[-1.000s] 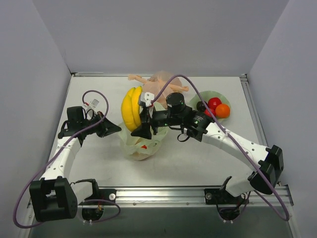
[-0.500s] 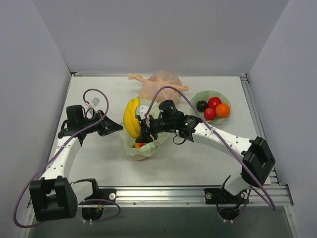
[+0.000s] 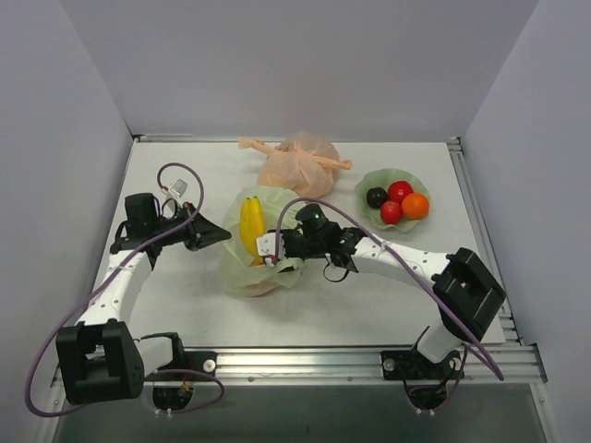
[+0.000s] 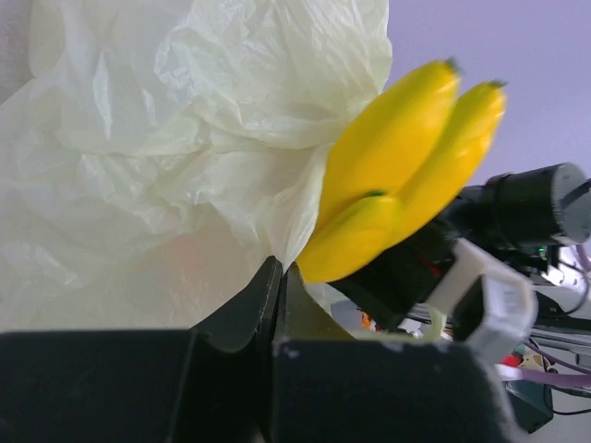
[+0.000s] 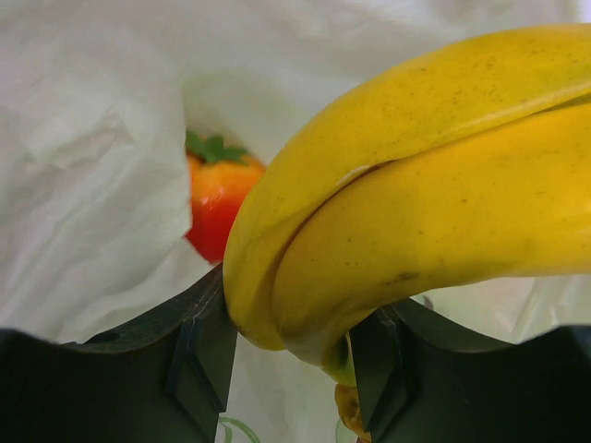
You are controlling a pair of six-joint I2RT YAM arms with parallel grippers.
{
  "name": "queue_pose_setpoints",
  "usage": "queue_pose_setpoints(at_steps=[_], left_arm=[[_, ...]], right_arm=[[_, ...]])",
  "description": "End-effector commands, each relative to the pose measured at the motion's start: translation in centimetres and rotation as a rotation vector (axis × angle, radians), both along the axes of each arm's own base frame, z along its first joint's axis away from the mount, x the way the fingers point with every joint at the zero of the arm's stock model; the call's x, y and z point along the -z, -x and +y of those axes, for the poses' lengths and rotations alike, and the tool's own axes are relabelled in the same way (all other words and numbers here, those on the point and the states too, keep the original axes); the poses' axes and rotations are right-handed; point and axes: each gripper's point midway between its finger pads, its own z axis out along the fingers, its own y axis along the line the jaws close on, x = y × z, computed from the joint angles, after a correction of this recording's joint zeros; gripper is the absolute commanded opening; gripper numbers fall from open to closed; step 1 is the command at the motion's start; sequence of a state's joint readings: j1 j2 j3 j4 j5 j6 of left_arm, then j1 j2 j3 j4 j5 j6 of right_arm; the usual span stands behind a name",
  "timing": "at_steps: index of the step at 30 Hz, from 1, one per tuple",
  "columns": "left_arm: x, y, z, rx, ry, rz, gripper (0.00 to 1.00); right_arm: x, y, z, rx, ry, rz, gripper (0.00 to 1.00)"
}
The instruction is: Place the fake fruits into the plastic bag and tie a complex knot
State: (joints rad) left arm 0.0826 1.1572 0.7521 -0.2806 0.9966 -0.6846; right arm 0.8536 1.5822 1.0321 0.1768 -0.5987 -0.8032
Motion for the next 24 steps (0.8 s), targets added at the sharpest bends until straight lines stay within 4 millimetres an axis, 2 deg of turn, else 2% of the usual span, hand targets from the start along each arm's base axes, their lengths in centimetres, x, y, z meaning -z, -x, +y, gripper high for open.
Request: queue_pose_setpoints(at_steps=[1,2,3,4,6,7,8,10,12,13,15,16,17,20,21,22,23,24], left_arm=[[-1.9,-0.9,0.0,0.022,0.032,-0.071,0.00],[-1.9,-1.0,0.0,0.020,0.033,-0.072,0.00],[-1.9,-1.1,0.0,0.017,0.034,-0.075,0.00],[-2.0,-1.3,0.1,0.012,0.037,-0.075,0.00],[-2.2,-1.6,0.2,0.008,0.047,-0.077,0.00],[-2.3,-1.9,0.3,0.006,0.052,-0.077,0.00],[-2.4,-2.1,0.3,0.005,0.055,-0.078,0.00],[-2.8,-2.5,0.5,0.006,0.062,-0.086,0.00],[-3.0,-2.8,0.5,0.006,0.062,-0.087,0.00],[-2.9,-3.1,0.6,0.002,0.062,-0.082,0.00],[-3.4,-3.4,0.7,0.001,0.065,-0.097,0.00],[-3.4,-3.6,0.7,0.003,0.067,-0.097,0.00],[-3.5,-3.7,0.7,0.003,0.067,-0.100,0.00],[-4.0,-3.9,0.8,0.015,0.075,-0.111,0.00],[-3.9,-3.9,0.8,0.016,0.077,-0.110,0.00],[-3.7,-3.9,0.9,0.019,0.079,-0.106,0.00],[-3.6,-3.8,0.8,0.028,0.082,-0.104,0.00],[-3.5,-3.8,0.9,0.028,0.084,-0.103,0.00]], right_arm=[[0.8,-2.0,-0.3,-0.081,0.057,-0.302,0.14],[0.9,-2.3,-0.4,-0.084,0.062,-0.335,0.15],[1.8,-2.2,-0.9,-0.095,0.079,-0.355,0.17],[1.4,-2.8,-0.8,-0.107,0.078,-0.431,0.22],[2.1,-2.9,-1.1,-0.132,0.103,-0.483,0.29],[2.0,-3.1,-1.0,-0.151,0.113,-0.524,0.49],[2.0,-3.2,-1.1,-0.150,0.120,-0.544,0.59],[2.0,-3.2,-1.1,-0.174,0.143,-0.595,0.75],[2.0,-2.9,-1.3,-0.205,0.159,-0.622,0.84],[2.2,-2.6,-1.6,-0.230,0.186,-0.629,1.00],[2.0,-2.6,-2.0,-0.239,0.220,-0.639,1.00],[2.8,-2.0,-2.7,-0.256,0.265,-0.588,1.00],[1.4,-2.5,-2.3,-0.249,0.269,-0.586,1.00],[1.6,-1.0,-3.8,-0.267,0.344,-0.425,1.00],[-0.3,-1.2,-3.3,-0.253,0.320,-0.402,1.00],[-0.3,0.0,-3.8,-0.270,0.319,-0.312,1.00],[-1.3,0.3,-3.7,-0.272,0.300,-0.275,1.00],[-4.1,0.0,-2.9,-0.241,0.247,-0.249,1.00]])
